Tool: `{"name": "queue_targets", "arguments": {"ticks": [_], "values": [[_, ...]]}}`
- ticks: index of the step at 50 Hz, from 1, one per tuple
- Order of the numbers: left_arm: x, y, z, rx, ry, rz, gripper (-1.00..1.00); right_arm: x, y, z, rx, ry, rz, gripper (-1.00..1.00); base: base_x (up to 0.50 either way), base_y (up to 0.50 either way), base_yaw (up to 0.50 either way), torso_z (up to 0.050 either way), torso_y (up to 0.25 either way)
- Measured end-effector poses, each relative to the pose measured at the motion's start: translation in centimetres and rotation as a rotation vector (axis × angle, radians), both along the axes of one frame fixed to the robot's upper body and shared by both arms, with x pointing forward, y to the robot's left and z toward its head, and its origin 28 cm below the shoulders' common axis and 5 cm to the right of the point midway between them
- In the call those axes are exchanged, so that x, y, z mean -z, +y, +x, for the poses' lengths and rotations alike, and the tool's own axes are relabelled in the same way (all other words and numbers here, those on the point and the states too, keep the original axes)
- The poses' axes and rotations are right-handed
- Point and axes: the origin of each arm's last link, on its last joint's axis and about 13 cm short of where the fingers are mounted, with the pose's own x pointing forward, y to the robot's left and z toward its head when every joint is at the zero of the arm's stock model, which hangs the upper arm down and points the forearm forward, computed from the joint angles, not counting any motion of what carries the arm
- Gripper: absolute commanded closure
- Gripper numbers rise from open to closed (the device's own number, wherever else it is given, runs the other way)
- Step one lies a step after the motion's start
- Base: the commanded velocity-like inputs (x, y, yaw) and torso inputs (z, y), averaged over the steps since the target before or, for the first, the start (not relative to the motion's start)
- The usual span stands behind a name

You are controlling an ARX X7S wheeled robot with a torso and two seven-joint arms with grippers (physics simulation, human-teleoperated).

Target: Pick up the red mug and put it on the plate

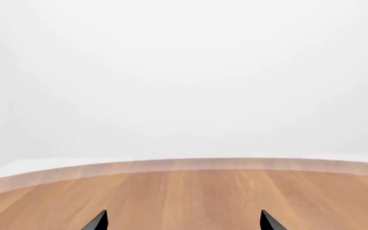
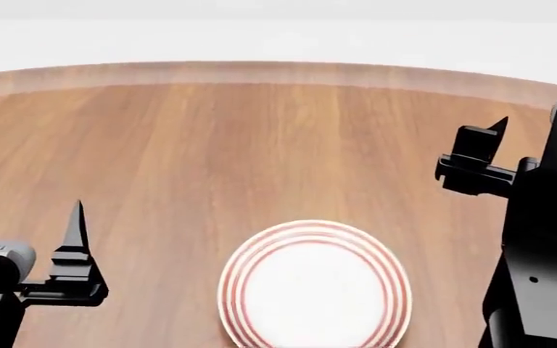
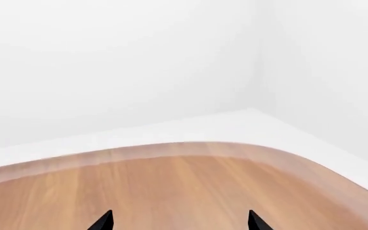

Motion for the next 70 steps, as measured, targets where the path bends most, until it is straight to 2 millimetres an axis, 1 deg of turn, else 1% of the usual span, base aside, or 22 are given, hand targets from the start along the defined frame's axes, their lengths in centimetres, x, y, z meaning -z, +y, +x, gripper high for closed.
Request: {"name": "queue_targets", "arguments": {"ticks": [14,23,28,41,50,56,62,70], "values": [[0.1,0.0,0.1,-0.001,0.004,0.001,-1.00,0.2,0.1,0.1,-0.011,0.007,-0.001,-1.00,0.50,0.00,0.00,0.000,0.001],[0.2,0.0,0.2,-0.001,0.006,0.001,-1.00,0.4,0.2,0.2,-0.017,0.013,0.001,-1.00,0.00,0.00,0.00,0.000,0.001],[0.3,0.0,0.3,-0.035,0.015,-0.010,-1.00,0.4,0.2,0.2,-0.018,0.016,0.000,-1.00,0.00,0.00,0.00,0.000,0.000],[0.1,0.7,1.2,-0.326,0.044,-0.076,-1.00,0.9,0.3,0.4,-0.023,0.028,0.000,-1.00,0.00,0.00,0.00,0.000,0.000],[0.2,0.9,1.5,-0.487,0.070,-0.117,-1.00,1.3,0.5,0.6,-0.032,0.037,0.001,-1.00,0.00,0.00,0.00,0.000,0.000],[0.3,1.1,2.1,-0.608,0.101,-0.155,-1.00,1.5,0.7,0.8,-0.041,0.042,0.002,-1.00,0.00,0.00,0.00,0.000,0.000],[1.2,1.6,3.3,-0.758,0.187,-0.236,-1.00,1.8,1.0,1.1,-0.056,0.053,0.006,-1.00,0.00,0.00,0.00,0.000,0.000],[2.0,2.0,4.0,-0.860,0.255,-0.290,-1.00,2.0,1.2,1.3,-0.067,0.061,0.008,-1.00,0.00,0.00,0.00,0.000,0.000]]}}
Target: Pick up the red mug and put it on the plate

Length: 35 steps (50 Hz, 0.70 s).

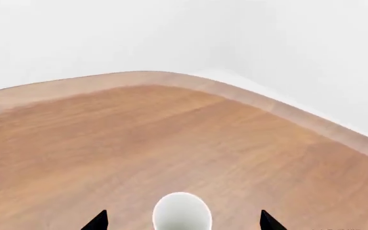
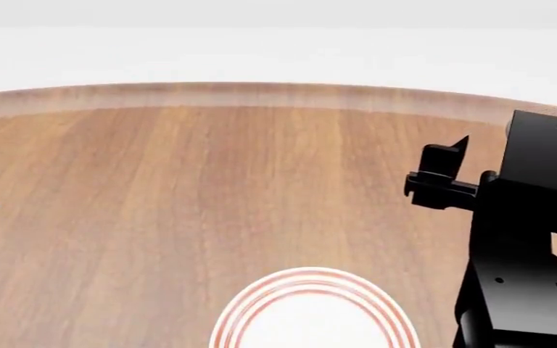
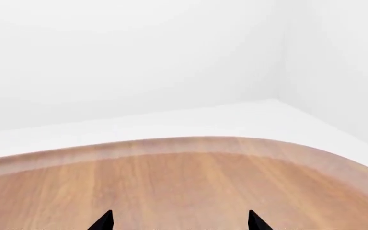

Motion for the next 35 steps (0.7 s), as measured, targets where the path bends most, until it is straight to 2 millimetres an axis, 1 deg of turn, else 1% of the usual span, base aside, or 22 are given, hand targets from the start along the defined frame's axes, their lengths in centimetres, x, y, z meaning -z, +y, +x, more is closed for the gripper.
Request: {"name": "queue_targets", "arguments": {"ticks": [10,35], "values": [[0.5,0.2,0.4,-0.039,0.040,-0.038,-1.00,0.1,0.2,0.1,-0.008,0.004,0.001,-1.00,0.00,0.00,0.00,0.000,0.000],[2.6,0.4,1.7,-0.007,0.155,-0.079,-1.00,0.7,0.4,0.4,-0.020,0.018,0.004,-1.00,0.00,0.00,0.00,0.000,0.000]]}}
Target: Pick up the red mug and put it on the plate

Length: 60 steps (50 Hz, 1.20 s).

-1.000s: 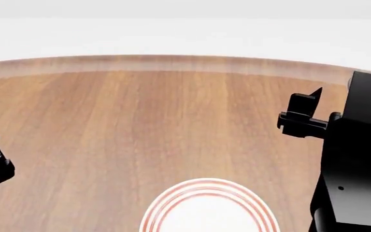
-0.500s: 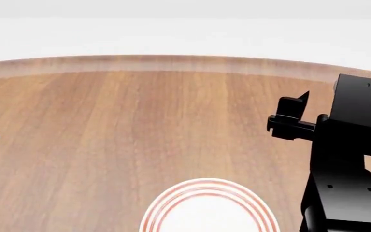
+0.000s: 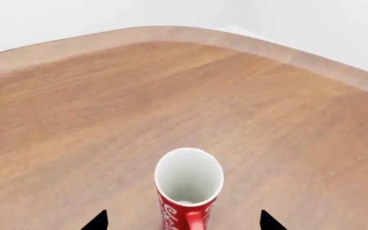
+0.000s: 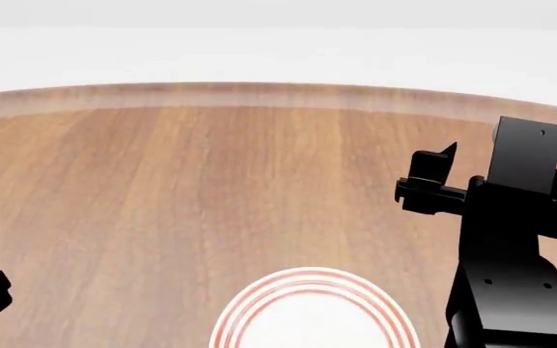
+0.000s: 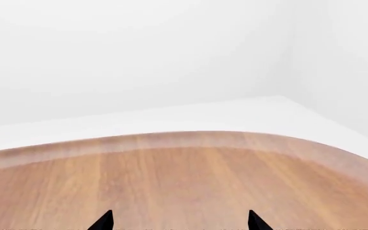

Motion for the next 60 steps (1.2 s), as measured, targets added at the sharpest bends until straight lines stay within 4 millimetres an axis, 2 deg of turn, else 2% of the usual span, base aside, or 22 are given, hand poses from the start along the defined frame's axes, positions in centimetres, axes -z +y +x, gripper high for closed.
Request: {"name": "queue_targets", "arguments": {"ticks": [60], "values": [[3.7,0.6,2.2,0.084,0.162,-0.038,-1.00,0.9,0.3,0.4,-0.017,0.026,0.005,-1.00,0.00,0.00,0.00,0.000,0.000]]}}
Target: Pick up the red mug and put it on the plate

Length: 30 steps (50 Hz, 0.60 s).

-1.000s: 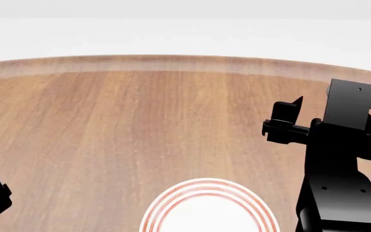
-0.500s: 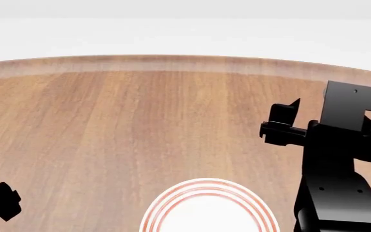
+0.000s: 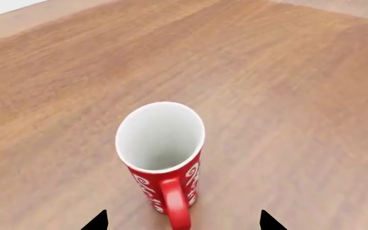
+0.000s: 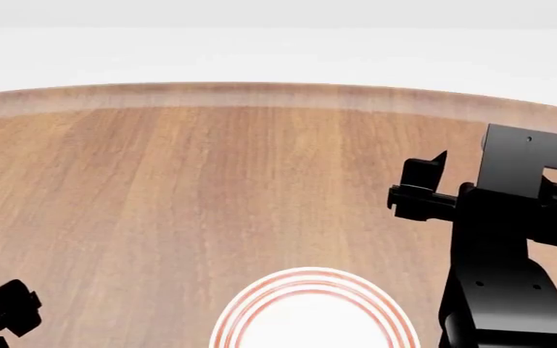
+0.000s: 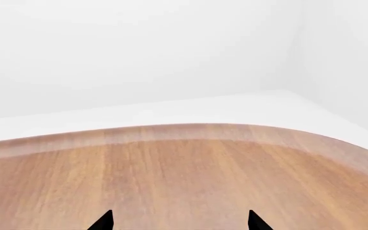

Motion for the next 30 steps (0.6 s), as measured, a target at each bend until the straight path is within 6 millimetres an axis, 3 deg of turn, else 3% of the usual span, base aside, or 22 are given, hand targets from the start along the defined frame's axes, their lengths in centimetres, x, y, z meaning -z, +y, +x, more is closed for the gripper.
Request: {"name": "queue_targets", "arguments": {"ticks": [30], "values": [[2.2,0.8,1.5,-0.002,0.069,-0.013,-1.00,0.5,0.0,0.1,-0.004,0.011,0.003,-1.00,0.00,0.00,0.00,0.000,0.000]]}}
